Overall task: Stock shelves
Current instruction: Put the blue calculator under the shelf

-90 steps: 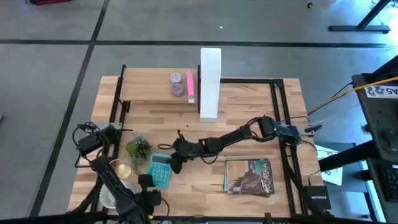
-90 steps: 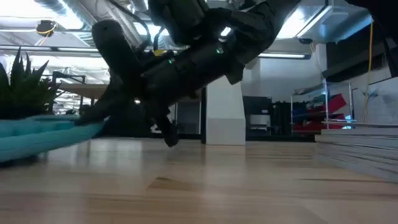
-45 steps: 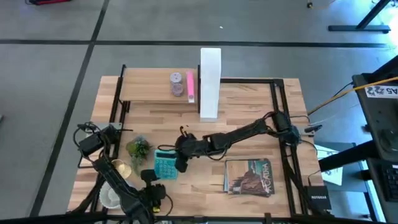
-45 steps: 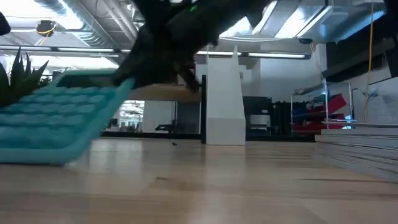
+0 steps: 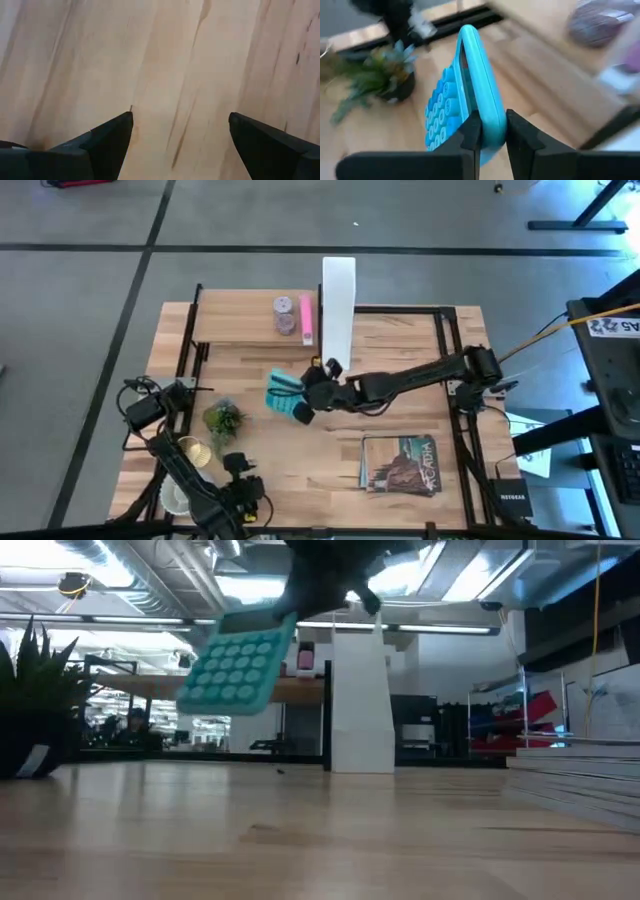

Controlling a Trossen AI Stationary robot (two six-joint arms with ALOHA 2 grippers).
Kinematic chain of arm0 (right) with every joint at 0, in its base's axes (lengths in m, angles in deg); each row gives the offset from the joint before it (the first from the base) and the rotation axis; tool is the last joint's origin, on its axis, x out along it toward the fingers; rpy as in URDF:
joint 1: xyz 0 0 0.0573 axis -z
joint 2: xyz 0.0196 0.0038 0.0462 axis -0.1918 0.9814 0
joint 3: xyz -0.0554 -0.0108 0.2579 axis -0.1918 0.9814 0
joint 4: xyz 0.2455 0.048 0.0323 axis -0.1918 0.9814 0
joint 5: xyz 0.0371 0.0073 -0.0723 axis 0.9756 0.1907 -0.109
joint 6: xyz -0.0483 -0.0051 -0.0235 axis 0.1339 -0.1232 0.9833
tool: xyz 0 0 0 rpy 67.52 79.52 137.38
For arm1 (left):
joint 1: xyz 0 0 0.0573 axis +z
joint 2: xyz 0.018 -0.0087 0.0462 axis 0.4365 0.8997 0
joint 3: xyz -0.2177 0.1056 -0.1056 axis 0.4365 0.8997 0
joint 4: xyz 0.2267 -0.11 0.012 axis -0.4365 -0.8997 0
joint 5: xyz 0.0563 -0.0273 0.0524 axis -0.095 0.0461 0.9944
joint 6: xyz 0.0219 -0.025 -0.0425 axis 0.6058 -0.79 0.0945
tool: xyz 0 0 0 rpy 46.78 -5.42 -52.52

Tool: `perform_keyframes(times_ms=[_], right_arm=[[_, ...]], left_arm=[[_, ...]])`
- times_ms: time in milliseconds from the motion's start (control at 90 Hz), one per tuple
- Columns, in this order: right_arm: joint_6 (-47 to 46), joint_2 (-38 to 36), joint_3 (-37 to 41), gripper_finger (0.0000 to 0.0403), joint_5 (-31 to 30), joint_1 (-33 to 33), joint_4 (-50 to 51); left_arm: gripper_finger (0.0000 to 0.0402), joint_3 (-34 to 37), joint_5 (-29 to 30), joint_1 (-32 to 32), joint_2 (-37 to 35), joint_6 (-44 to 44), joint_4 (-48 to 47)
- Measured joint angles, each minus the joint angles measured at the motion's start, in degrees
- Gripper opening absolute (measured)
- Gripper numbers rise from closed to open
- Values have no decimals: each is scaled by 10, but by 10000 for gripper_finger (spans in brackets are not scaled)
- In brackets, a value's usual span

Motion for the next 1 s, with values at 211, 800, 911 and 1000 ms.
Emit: perform_keyframes(times_ms=[211,800,911,1000], right_arm=[[-52,-63,145,42,29,-7,-136],[-353,1,307,42,-244,-135,-405],[-393,58,294,42,-266,-132,-444],[-410,93,265,42,-275,-116,-454]], left_arm=[[313,-1,40,-17,0,-26,2],[313,-1,86,-19,-1,-38,2],[313,-1,90,-19,-1,-34,2],[313,-2,91,-19,-1,-33,2]])
